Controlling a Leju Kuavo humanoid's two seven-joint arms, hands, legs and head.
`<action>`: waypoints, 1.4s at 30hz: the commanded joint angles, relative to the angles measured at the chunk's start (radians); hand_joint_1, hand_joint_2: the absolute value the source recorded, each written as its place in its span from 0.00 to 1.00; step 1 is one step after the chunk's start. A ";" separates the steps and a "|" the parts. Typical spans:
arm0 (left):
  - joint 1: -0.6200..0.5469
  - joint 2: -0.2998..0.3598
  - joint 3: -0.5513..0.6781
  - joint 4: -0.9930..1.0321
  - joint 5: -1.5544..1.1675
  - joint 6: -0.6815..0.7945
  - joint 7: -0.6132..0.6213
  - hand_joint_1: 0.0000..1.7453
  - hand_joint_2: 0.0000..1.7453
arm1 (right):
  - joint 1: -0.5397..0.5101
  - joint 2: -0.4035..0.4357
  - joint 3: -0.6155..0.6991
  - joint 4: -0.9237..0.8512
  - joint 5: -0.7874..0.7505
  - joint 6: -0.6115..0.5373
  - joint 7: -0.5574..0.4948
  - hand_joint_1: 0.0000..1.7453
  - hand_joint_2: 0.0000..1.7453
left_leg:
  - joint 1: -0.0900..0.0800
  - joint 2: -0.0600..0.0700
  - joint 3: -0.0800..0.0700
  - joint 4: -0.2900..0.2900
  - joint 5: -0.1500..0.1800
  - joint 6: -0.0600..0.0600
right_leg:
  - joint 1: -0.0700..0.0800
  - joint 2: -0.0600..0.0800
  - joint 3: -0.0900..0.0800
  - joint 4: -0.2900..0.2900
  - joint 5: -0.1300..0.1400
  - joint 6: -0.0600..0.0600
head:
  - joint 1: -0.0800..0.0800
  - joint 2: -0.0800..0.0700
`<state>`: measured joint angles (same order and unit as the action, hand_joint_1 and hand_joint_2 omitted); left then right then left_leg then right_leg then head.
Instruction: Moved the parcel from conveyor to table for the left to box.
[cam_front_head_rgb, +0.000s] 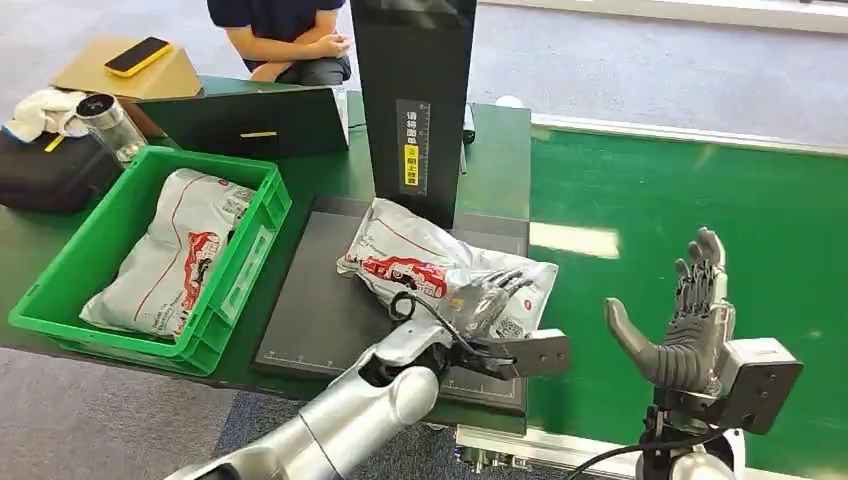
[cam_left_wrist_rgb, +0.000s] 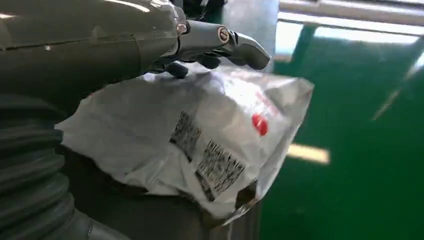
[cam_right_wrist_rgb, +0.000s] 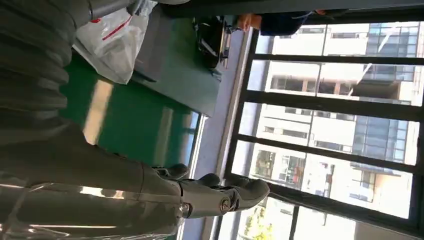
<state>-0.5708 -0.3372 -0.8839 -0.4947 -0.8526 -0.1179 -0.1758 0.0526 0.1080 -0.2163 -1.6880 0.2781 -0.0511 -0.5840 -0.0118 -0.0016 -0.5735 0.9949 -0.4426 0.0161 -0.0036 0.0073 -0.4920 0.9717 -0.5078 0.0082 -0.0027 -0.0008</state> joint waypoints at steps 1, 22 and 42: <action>-0.098 -0.012 -0.133 0.230 -0.022 -0.032 0.131 0.00 1.00 | -0.020 0.061 -0.048 0.046 0.012 0.003 -0.003 0.00 1.00 | 0.001 0.000 0.002 -0.001 0.000 -0.002 | 0.001 -0.001 0.002 -0.001 0.000 0.000 | 0.000 0.000; -0.075 0.008 -0.040 0.198 -0.030 0.097 0.113 1.00 1.00 | -0.030 0.055 -0.034 0.071 0.013 0.008 -0.005 0.00 1.00 | 0.000 0.001 0.001 -0.001 0.000 -0.002 | 0.000 0.001 0.002 -0.001 0.000 0.000 | 0.000 0.000; -0.038 0.089 0.140 0.114 -0.061 0.504 0.014 1.00 1.00 | -0.020 0.032 -0.047 0.059 -0.012 0.024 0.010 0.00 1.00 | 0.000 0.002 0.003 -0.003 0.000 -0.003 | 0.000 0.001 0.003 -0.002 0.000 -0.001 | 0.000 0.000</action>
<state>-0.5977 -0.3300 -0.8789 -0.3384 -0.8991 0.2031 -0.1297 0.0471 0.1350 -0.2335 -1.6556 0.2815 -0.0336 -0.5772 -0.0118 -0.0019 -0.5734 0.9947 -0.4426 0.0161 -0.0035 0.0070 -0.4915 0.9719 -0.5079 0.0082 -0.0023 -0.0008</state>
